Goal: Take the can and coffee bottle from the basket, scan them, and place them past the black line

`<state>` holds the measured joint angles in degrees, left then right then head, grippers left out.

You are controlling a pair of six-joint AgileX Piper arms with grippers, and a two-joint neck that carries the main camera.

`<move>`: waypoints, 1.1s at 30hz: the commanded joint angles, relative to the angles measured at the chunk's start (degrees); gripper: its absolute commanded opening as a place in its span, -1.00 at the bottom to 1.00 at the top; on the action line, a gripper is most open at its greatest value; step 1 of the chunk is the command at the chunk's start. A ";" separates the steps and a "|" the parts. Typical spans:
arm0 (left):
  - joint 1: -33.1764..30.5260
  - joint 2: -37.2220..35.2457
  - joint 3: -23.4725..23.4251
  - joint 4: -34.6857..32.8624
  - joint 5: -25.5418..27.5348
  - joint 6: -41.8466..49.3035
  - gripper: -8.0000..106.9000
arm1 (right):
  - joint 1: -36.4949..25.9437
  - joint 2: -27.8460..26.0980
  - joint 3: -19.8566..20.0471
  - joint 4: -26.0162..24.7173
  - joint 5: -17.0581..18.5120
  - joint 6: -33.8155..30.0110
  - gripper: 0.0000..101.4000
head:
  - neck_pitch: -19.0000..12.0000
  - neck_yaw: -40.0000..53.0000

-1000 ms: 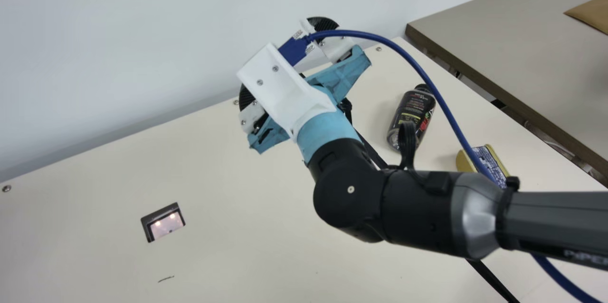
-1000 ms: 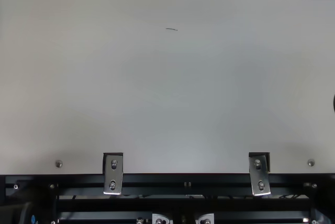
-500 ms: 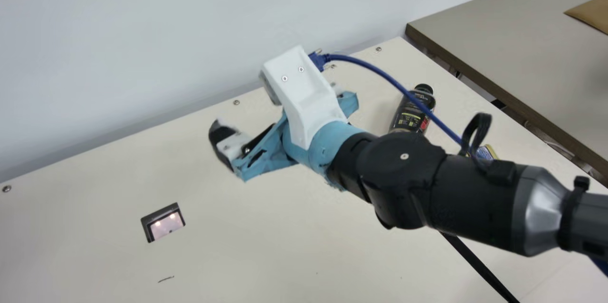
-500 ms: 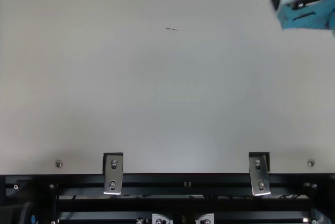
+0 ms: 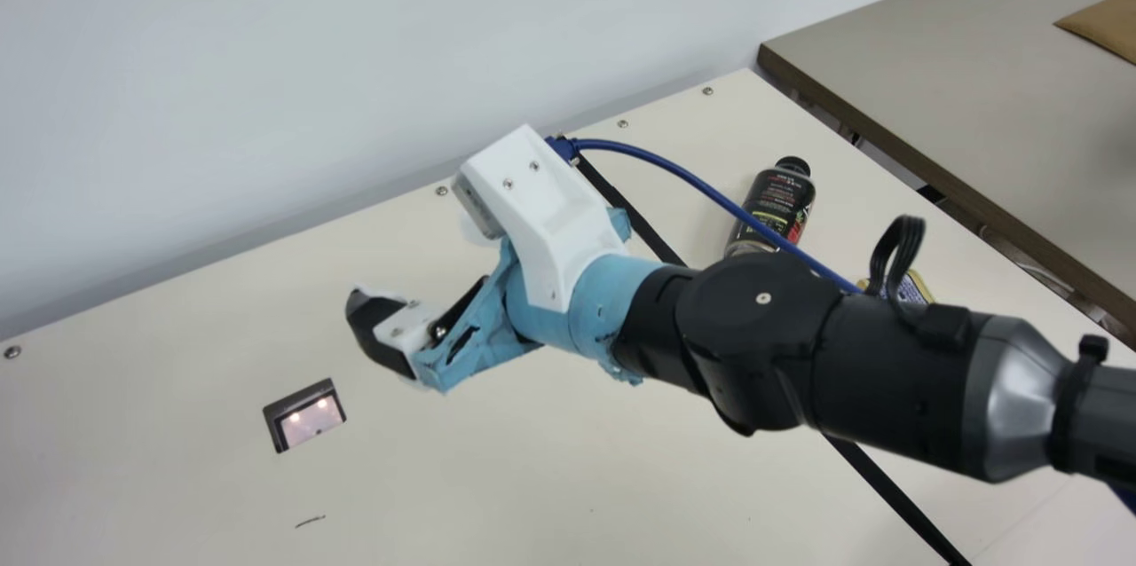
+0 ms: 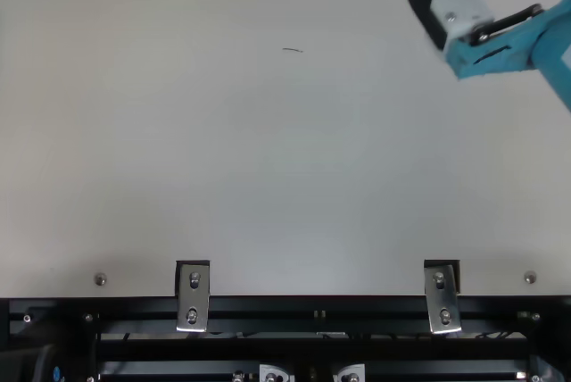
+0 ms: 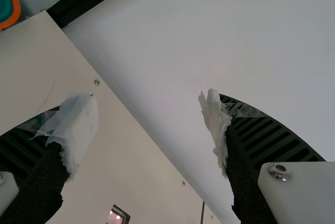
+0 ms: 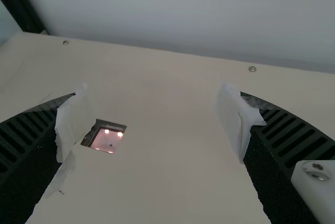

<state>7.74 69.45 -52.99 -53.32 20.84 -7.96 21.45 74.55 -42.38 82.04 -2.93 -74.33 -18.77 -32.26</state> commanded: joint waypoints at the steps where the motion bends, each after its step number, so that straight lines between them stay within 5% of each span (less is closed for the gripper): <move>1: 0.00 0.00 0.00 0.00 0.00 0.00 0.71 | -0.56 -0.60 -0.50 -0.61 -0.60 6.03 1.00 | -1.87 -1.17; 14: 0.00 0.00 0.00 0.00 0.00 0.00 0.71 | -1.42 -2.73 -1.00 6.96 -2.59 31.43 1.00 | -1.87 -1.17; 15: 0.00 0.00 0.00 0.00 0.00 0.00 0.71 | -1.42 -3.09 -1.37 4.99 -2.41 25.29 1.00 | -1.87 -1.17; 23: 0.00 0.00 0.00 0.00 0.00 0.00 0.71 | -1.42 -2.74 -1.04 7.08 -2.69 31.57 1.00 | -1.87 -1.17; 33: 0.00 0.00 0.00 0.00 0.00 0.00 0.71 | -2.66 -4.63 -0.56 -4.73 -7.40 30.86 1.00 | -1.87 -1.17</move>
<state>7.74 69.45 -52.99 -53.32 20.84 -7.96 19.04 70.24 -42.95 80.76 -9.78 -42.62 -18.77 -31.96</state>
